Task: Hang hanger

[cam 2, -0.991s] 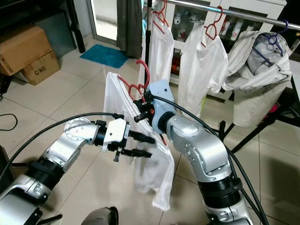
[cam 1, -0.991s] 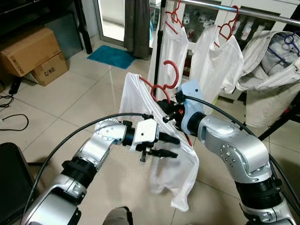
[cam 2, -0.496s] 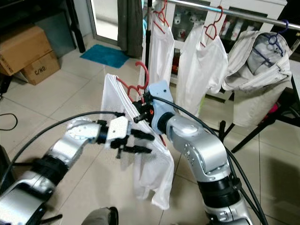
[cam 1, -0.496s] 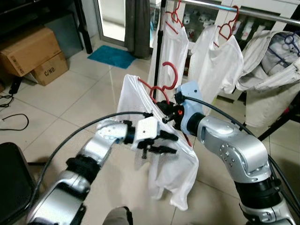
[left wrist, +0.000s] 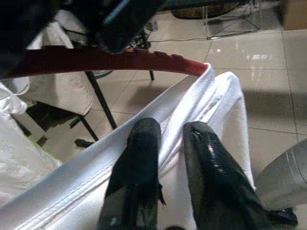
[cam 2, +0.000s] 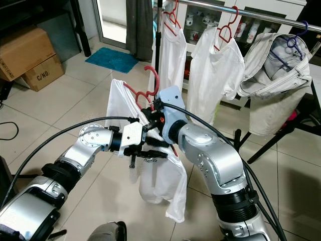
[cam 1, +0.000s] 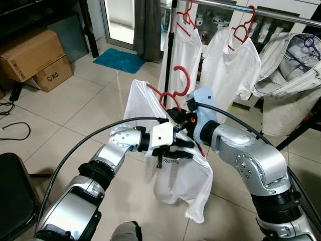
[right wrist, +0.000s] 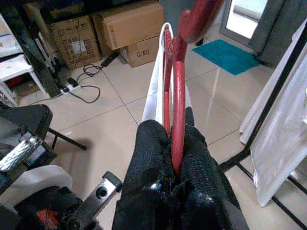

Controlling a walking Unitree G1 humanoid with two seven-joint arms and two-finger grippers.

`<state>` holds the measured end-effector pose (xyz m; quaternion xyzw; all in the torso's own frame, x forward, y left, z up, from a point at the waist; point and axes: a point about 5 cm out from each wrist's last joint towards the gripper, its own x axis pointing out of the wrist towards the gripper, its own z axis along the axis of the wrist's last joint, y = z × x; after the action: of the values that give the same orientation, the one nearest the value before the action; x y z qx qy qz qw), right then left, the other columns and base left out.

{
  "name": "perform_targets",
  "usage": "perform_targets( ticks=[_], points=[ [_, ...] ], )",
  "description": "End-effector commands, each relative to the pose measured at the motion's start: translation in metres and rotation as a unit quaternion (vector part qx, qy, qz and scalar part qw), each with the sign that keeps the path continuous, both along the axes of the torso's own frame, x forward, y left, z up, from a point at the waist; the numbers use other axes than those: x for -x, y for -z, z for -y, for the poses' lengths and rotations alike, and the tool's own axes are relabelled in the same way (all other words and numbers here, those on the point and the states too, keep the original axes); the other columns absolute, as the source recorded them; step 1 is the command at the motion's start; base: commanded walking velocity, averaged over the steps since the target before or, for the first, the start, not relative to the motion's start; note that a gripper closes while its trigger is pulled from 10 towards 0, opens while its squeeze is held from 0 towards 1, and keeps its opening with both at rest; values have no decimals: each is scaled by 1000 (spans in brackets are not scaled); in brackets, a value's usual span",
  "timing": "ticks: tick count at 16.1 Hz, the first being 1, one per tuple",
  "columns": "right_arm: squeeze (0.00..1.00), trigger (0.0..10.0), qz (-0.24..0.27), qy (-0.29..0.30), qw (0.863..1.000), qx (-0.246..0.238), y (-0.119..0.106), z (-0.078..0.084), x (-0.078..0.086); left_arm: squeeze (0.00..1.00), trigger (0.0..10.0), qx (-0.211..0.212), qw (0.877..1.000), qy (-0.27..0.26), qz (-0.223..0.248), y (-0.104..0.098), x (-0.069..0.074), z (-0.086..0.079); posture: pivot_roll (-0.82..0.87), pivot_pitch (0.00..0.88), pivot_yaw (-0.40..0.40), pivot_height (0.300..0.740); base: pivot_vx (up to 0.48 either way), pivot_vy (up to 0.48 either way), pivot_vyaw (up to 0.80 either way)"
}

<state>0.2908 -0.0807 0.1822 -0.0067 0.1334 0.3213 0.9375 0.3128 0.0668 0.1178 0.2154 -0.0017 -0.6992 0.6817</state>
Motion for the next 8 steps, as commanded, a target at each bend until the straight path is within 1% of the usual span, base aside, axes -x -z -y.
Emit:
perform_targets(
  ticks=[1, 6, 8],
  points=[
    [0, 10000, 12, -2, 1000, -4, -7, 1, 1, 0, 0, -9, 1000, 12, 5, -2, 0, 2, 10, 53, 20, 740, 0, 0, 0],
    [0, 10000, 10, 0, 1000, -3, -6, 1, 0, 0, 0, -11, 1000, 22, 6, 0, 2, -3, 13, 54, 18, 740, 0, 0, 0],
    [0, 10000, 10, 2, 1000, -2, -5, 1, 0, 0, 0, -3, 1000, 16, 9, -2, 2, -5, 15, 54, 18, 740, 0, 0, 0]
  ],
)
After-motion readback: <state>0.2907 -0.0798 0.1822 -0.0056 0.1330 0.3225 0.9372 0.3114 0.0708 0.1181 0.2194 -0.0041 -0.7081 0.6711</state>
